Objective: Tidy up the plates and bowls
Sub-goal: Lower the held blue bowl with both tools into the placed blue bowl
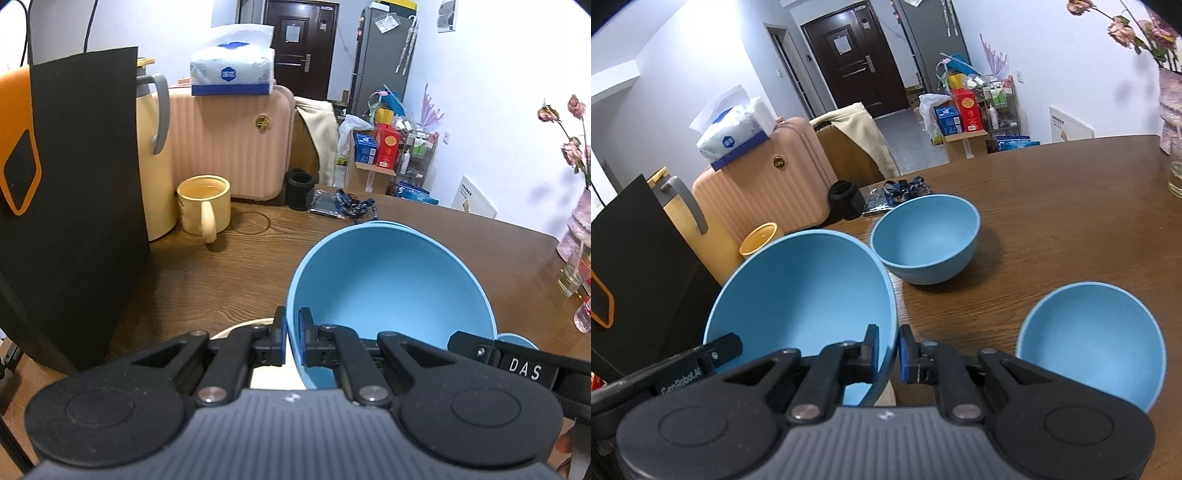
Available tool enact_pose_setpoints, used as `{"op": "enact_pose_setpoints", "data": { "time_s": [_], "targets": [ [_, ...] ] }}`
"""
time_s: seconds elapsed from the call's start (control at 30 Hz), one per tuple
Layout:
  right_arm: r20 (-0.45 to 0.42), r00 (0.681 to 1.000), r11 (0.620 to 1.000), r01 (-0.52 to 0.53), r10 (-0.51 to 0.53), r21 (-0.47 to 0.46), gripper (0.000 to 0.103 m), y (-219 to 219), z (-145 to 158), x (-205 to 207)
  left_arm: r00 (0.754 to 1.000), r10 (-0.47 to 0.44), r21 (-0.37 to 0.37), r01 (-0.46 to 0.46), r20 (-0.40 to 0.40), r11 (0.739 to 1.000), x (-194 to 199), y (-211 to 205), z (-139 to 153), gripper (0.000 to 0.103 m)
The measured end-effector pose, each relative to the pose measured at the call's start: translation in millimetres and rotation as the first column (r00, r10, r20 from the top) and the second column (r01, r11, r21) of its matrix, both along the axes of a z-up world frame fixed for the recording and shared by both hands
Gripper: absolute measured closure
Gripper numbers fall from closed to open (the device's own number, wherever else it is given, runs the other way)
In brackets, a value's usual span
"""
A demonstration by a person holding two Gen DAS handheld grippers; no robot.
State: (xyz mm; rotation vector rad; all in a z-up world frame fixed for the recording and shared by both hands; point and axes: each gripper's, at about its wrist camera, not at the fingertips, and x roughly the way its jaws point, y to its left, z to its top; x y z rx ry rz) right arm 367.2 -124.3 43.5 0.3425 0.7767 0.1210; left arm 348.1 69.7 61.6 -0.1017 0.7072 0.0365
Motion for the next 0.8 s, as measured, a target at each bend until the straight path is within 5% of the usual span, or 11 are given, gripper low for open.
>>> {"op": "enact_pose_setpoints", "data": {
  "time_s": [0.8],
  "targets": [
    [0.005, 0.995, 0.994, 0.1, -0.1, 0.038, 0.093, -82, 7, -48, 0.995, -0.101, 0.034, 0.101, 0.02, 0.994, -36, -87, 13, 0.096]
  ]
}}
